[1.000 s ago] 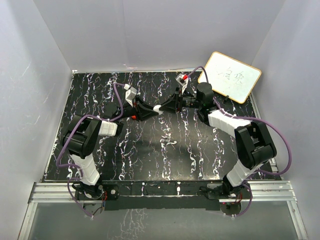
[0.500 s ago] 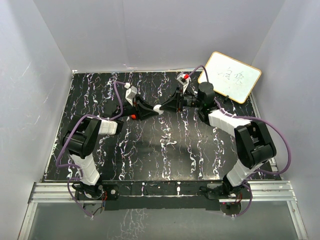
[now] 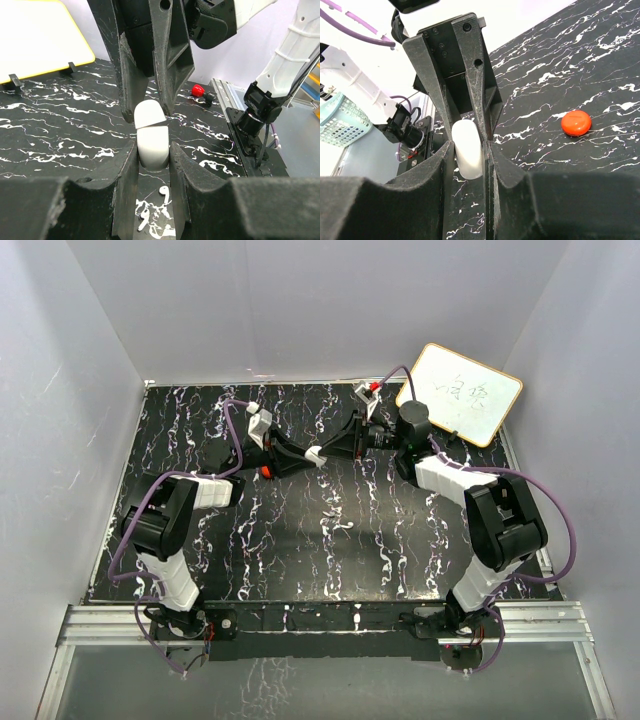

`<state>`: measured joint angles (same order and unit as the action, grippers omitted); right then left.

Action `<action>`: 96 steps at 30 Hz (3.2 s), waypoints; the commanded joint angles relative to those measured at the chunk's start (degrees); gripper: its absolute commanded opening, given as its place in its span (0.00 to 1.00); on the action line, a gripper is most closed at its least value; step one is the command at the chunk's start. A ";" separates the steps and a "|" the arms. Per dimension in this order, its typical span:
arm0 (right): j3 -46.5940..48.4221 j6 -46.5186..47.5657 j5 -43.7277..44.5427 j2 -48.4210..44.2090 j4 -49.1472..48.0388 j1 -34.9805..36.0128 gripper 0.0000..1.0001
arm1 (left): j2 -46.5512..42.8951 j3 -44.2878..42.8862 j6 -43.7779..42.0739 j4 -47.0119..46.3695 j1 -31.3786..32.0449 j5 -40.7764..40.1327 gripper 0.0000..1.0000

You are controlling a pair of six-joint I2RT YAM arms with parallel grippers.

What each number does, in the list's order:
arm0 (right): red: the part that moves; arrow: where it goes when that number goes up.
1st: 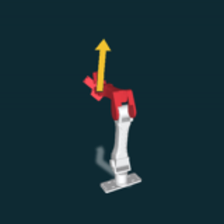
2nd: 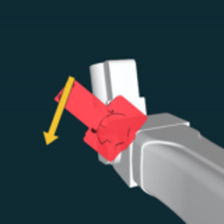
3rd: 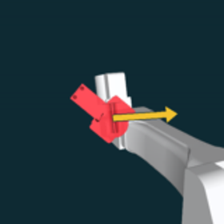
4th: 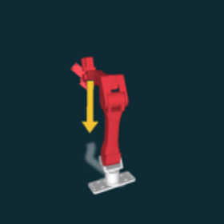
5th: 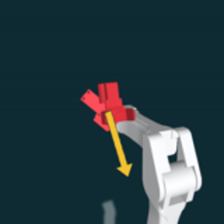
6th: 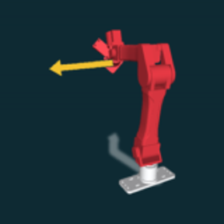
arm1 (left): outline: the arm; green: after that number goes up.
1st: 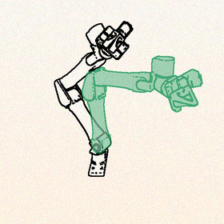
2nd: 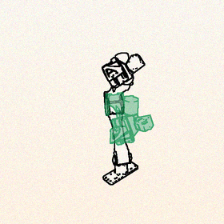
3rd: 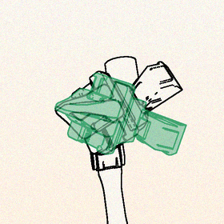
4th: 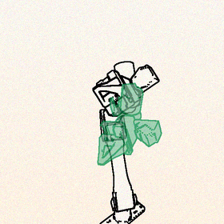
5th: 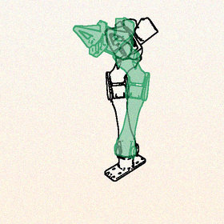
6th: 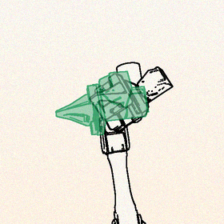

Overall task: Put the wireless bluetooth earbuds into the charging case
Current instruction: Open the charging case, then adjust the charging case.

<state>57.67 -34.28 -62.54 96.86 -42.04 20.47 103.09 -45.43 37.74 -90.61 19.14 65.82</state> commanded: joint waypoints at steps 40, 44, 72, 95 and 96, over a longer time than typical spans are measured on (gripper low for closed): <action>5.27 8.08 15.70 7.59 7.81 -3.88 0.34 | -7.80 -1.15 -2.32 -11.87 2.31 2.22 0.00; 4.90 10.61 20.98 5.17 12.08 -3.97 0.35 | -6.82 -0.58 -2.63 -11.87 2.31 1.67 0.00; -7.42 14.15 8.09 -13.06 5.73 -4.41 0.41 | -1.08 -1.71 -2.49 -11.89 2.48 0.35 0.00; -1.96 16.93 7.44 -9.27 10.23 -0.19 0.33 | -1.13 -4.01 -0.29 -11.88 3.97 2.23 0.00; -1.95 16.95 7.32 -9.17 10.23 -0.10 0.31 | -1.13 -4.00 -0.27 -11.88 3.98 2.29 0.00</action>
<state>52.53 -18.22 -56.07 87.33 -30.15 19.81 103.88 -47.70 37.54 -91.31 21.98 66.48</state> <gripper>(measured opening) 0.338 0.249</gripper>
